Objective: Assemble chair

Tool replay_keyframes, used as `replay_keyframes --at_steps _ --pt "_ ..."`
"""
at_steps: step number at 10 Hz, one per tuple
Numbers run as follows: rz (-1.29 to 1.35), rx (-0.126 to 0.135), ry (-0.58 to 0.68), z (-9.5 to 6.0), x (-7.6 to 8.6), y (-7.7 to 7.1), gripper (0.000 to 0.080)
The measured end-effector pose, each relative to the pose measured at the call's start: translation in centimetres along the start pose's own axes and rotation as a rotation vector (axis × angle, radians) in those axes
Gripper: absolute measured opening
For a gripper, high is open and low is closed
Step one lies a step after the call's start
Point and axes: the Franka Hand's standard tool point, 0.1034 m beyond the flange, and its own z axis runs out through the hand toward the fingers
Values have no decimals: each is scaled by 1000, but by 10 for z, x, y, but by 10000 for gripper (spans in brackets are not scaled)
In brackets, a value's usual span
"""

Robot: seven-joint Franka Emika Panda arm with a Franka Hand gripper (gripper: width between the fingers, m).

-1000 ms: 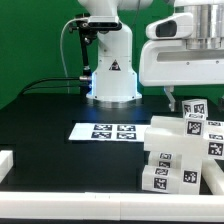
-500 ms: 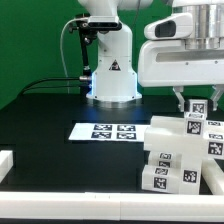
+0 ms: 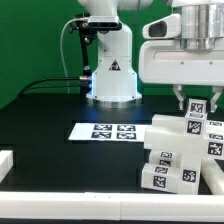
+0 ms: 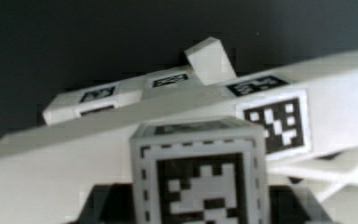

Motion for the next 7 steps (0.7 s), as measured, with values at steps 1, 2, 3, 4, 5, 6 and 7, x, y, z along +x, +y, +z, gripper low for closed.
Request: replay_keyframes --at_steps 1,2,3,4,5,6,7 --pt "97 14 -8 0 1 2 284" --pt "228 26 -17 0 1 3 284" --pt "335 35 -26 1 2 4 284" --pt "442 48 -32 1 2 4 284" --pt "507 53 -38 1 3 4 284" --pt "534 54 -40 1 3 4 284" --pt "553 54 -41 1 3 4 284"
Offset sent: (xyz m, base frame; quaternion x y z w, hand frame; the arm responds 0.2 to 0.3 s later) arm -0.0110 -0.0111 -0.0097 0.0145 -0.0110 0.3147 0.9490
